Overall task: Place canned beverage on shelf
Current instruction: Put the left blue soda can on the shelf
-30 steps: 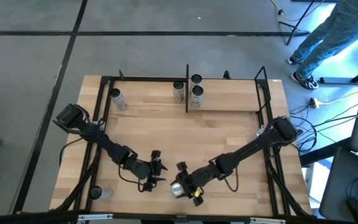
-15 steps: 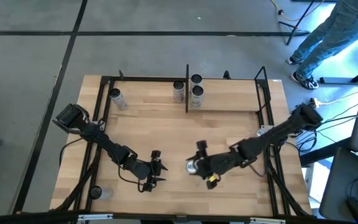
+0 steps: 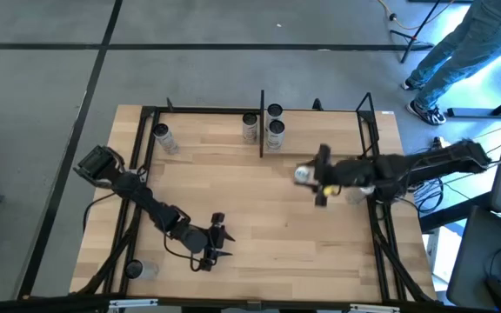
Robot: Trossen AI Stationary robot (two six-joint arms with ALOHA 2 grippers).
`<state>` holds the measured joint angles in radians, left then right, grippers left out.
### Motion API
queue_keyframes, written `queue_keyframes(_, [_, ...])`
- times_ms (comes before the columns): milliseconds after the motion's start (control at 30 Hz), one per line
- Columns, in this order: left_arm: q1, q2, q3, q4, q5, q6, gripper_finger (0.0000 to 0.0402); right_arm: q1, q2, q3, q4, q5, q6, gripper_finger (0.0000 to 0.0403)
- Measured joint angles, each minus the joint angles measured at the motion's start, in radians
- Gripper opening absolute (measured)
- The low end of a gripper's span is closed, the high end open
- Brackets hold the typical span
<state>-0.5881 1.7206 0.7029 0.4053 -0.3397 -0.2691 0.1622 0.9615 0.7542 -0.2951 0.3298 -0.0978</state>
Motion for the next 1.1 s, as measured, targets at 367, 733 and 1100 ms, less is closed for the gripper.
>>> queue_keyframes(367, [0.014, 0.000, 0.000, 0.129, -0.063, -0.017, 0.0194, -0.604, -0.016, -0.063, 0.164, -0.476, -0.261, 0.0196])
queue_keyframes(733, [0.182, 0.000, 0.000, 0.181, -0.003, -0.017, 0.0194, -1.009, 0.285, -0.063, 0.427, -0.911, -0.327, 0.0196])
queue_keyframes(1100, [0.273, 0.000, 0.000, 0.241, 0.123, 0.006, 0.0194, -1.040, 0.496, 0.112, 0.342, -1.020, -0.352, 0.0196])
